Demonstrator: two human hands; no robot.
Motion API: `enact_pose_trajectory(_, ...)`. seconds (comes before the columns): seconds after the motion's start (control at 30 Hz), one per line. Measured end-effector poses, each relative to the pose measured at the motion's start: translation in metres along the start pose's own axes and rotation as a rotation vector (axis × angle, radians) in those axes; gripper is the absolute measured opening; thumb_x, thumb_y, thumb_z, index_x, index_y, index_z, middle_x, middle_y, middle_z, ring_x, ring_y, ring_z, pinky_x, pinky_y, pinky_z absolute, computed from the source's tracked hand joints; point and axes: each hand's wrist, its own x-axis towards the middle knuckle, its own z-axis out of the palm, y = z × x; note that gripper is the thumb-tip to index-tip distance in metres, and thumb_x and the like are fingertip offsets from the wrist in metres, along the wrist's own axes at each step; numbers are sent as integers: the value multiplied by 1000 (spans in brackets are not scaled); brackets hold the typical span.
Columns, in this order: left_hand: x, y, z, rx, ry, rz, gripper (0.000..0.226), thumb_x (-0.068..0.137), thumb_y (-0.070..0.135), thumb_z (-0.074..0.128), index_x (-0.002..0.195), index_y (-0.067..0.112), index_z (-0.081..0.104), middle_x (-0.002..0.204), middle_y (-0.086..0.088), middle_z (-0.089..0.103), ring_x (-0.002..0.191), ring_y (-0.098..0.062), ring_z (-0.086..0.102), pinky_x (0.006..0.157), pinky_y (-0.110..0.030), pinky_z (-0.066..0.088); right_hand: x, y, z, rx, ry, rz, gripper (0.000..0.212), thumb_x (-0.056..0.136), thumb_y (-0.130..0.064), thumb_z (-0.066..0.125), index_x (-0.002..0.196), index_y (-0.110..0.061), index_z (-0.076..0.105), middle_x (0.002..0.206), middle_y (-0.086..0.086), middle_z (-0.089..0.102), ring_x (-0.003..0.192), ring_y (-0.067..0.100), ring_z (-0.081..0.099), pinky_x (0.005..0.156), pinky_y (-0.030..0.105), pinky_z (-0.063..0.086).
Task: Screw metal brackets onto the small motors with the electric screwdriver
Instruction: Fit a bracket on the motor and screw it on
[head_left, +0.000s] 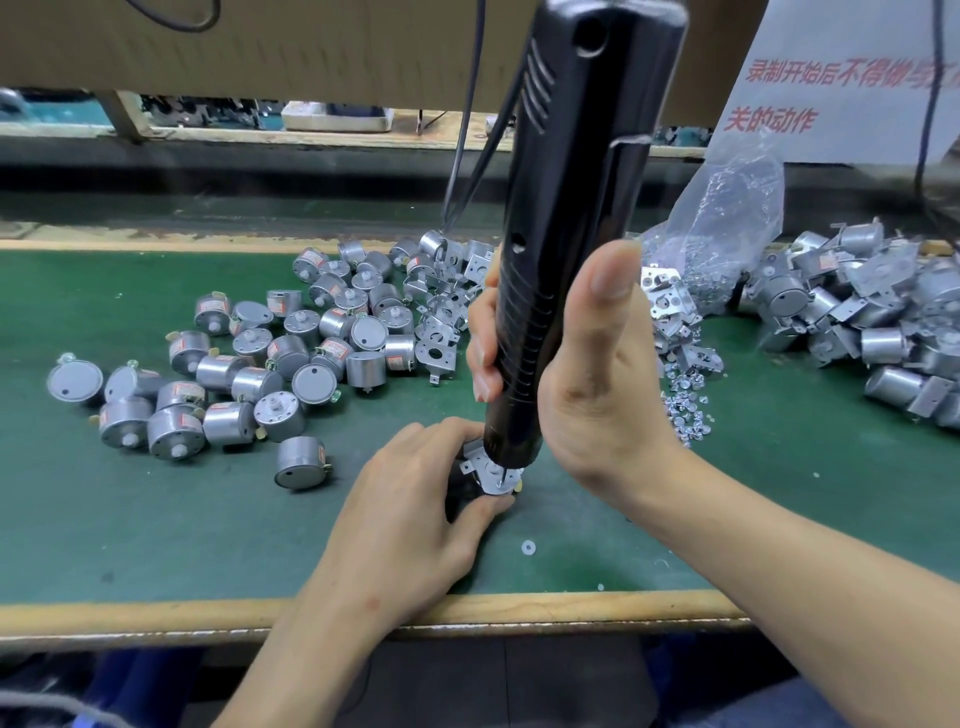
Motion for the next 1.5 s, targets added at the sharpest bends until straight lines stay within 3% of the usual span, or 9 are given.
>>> enact_pose_trajectory(0.3, -1, 4, 0, 30, 13, -13, 52, 79, 41, 77, 91, 64, 32, 92, 38, 49, 75, 0, 45, 60, -16, 30, -4, 0, -1, 64, 43, -52, 80, 73, -86, 46, 89, -8, 48, 59, -5, 54, 46, 14, 50, 48, 30, 42)
enact_pose_trajectory(0.47, -1, 4, 1, 54, 43, -25, 49, 77, 40, 79, 94, 54, 35, 74, 31, 46, 73, -5, 41, 62, -18, 32, -5, 2, -6, -19, 69, -95, 75, 80, -79, 49, 93, -6, 50, 62, 3, 56, 49, 19, 55, 52, 30, 46)
enact_pose_trajectory(0.67, 0, 6, 1, 30, 42, -82, 44, 78, 42, 79, 116, 32, 60, 96, 21, 62, 91, -8, 57, 79, -33, 49, 9, -11, -39, -481, 121, -60, 27, 99, -42, 62, 99, -16, 55, 83, 6, 71, 78, 22, 74, 77, 48, 57)
enact_pose_trajectory(0.87, 2, 11, -1, -37, 139, -93, 45, 74, 31, 85, 115, 27, 66, 100, 22, 64, 88, 3, 58, 81, -20, 46, -1, -21, -72, -1361, -262, 503, 75, 87, -80, 45, 83, -9, 68, 65, 4, 65, 65, 18, 63, 62, 31, 52)
enact_pose_trajectory(0.97, 2, 19, 0, -62, 242, -44, 44, 70, 23, 77, 113, 23, 66, 90, 29, 56, 84, 14, 51, 78, -4, 36, -22, -11, -69, -1060, -472, 703, 70, 90, -73, 54, 117, -10, 67, 79, 2, 75, 68, 16, 71, 65, 36, 58)
enact_pose_trajectory(1.1, 0, 27, 2, -99, 342, 20, 50, 66, 20, 75, 115, 21, 66, 92, 31, 56, 83, 13, 50, 75, -2, 35, -37, -8, -73, -355, -372, 749, 33, 101, -28, 64, 123, -3, 66, 99, 16, 76, 83, 30, 72, 70, 36, 58)
enact_pose_trajectory(1.23, 1, 37, 7, -86, 341, 64, 52, 69, 29, 75, 120, 26, 62, 89, 32, 51, 73, 5, 47, 71, -4, 35, -44, -14, -88, -261, -378, 748, 34, 98, -12, 69, 126, 4, 61, 107, 24, 74, 84, 23, 67, 75, 28, 57)
enact_pose_trajectory(1.4, 3, 30, 9, -56, 374, -5, 50, 81, 43, 76, 126, 32, 56, 104, 30, 60, 76, 6, 50, 76, -3, 35, -22, -44, -132, -79, 7, 634, 27, 92, -4, 70, 117, 5, 66, 100, 18, 76, 71, 11, 67, 66, 19, 55)
enact_pose_trajectory(1.5, 4, 8, 5, 77, 422, -61, 38, 83, 53, 68, 116, 40, 56, 102, 29, 54, 83, 2, 51, 77, -20, 43, -3, -66, -183, 55, 328, 490, 15, 94, -5, 65, 106, 2, 66, 91, 9, 71, 70, 10, 64, 62, 17, 54)
